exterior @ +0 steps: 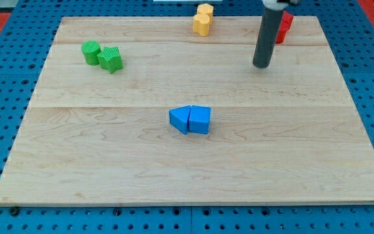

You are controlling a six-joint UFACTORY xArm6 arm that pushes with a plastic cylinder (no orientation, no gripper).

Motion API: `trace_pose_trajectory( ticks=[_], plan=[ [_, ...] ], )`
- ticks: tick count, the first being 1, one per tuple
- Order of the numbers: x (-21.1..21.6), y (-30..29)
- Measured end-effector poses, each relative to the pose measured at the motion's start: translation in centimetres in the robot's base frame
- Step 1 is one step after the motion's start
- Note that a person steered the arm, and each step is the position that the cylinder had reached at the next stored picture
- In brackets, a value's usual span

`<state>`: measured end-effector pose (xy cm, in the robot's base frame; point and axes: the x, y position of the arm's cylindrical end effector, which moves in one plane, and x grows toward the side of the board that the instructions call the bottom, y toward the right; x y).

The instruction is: Separate the yellow heart and yellow hexagon

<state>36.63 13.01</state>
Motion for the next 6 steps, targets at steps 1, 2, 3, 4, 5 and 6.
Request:
trace_pose_trajectory(
  ticks=[1,2,3,4,5,6],
  plan=[
    [2.5,-7.7],
    [-1.9,-10.7],
    [-7.9,-5.6],
    [-13.3,-4.5],
    [-17.3,-5.2],
    [-17.4,-6.2]
  ],
)
